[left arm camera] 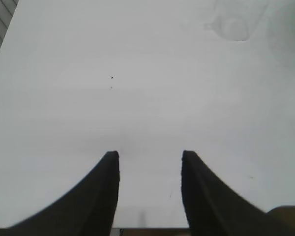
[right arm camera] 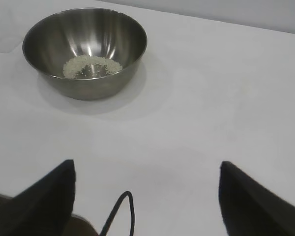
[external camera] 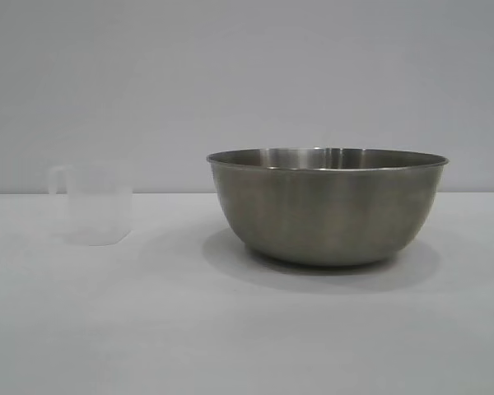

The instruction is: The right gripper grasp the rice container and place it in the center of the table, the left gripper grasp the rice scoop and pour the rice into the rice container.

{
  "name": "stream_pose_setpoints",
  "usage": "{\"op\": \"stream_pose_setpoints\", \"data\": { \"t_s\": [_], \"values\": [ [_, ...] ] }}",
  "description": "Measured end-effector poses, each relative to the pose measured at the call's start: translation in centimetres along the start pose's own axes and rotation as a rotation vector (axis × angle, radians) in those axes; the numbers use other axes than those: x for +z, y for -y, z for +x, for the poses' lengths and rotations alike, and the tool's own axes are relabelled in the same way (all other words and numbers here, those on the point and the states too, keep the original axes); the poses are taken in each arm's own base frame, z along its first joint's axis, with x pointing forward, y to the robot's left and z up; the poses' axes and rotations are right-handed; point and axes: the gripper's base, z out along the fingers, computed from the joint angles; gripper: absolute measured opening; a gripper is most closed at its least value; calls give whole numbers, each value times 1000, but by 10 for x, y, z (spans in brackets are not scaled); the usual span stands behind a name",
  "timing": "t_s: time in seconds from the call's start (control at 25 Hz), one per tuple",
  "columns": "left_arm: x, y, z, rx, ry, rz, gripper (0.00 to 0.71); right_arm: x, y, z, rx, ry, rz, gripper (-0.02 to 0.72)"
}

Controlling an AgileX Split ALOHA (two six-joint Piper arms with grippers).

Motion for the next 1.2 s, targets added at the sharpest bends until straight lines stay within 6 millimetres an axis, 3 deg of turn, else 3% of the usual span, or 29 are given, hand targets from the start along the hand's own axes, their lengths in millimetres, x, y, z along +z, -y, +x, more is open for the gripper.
{"op": "stream_pose_setpoints", "data": {
  "t_s": [1.2],
  "values": [
    [-13, 1, 10, 3, 105, -4, 258, 0, 0, 0, 0, 0, 0, 552]
  ]
}}
